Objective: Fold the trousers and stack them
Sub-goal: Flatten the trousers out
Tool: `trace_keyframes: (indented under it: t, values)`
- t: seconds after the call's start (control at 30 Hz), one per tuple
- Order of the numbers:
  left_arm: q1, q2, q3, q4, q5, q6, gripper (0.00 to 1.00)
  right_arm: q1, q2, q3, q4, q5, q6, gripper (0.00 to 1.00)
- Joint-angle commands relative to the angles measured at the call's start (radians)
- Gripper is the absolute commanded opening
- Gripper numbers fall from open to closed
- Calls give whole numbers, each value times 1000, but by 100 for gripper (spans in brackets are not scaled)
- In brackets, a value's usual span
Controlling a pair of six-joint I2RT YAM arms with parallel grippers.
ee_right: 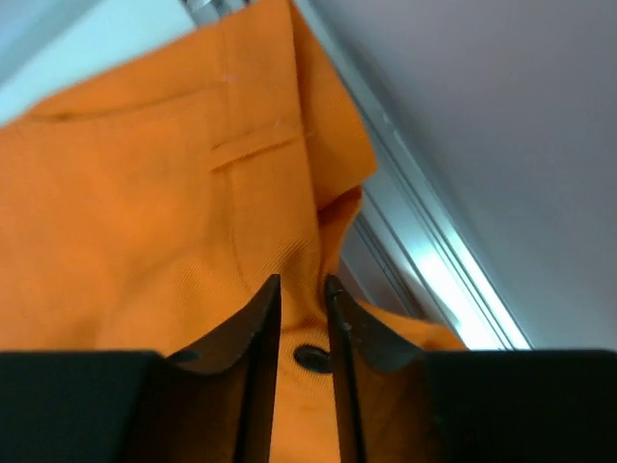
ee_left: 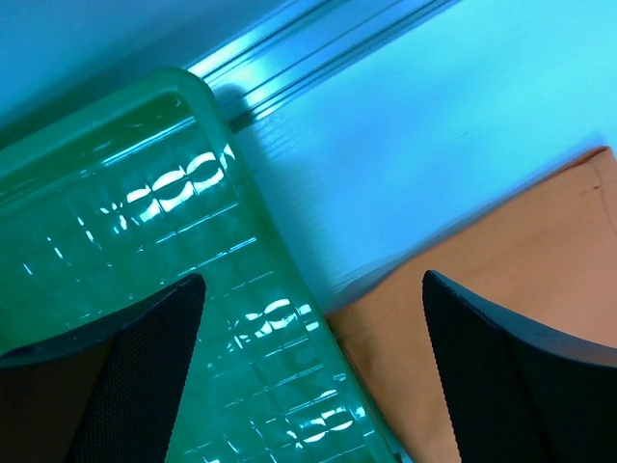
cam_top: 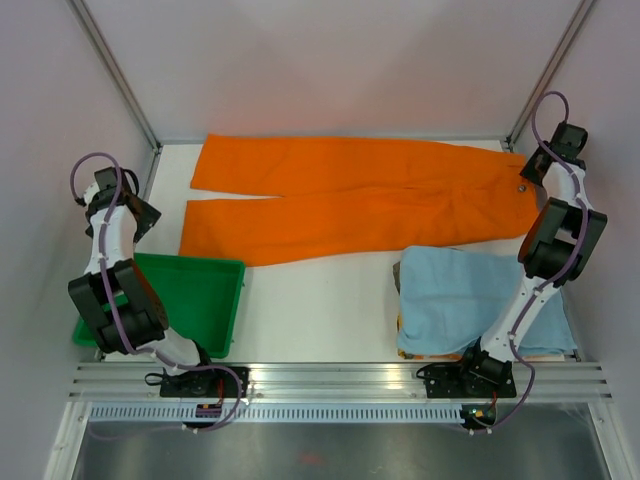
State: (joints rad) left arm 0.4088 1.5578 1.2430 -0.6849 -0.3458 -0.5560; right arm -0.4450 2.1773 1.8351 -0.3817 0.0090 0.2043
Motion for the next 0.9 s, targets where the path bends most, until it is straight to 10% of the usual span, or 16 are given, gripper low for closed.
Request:
trace_keyframes:
  t: [0.0,0.23,0.87]
  values:
    - [16,45,-23,50,125,-35,97,12,-8,-65,-8,-75,-14,33]
    - [2,70,-77,97,333,-48,93,12,-147,-270,-23,-116,-13,75]
    - [-116,110,-281,178,178,-352,95,14,-459,-562,6,-55,113,82]
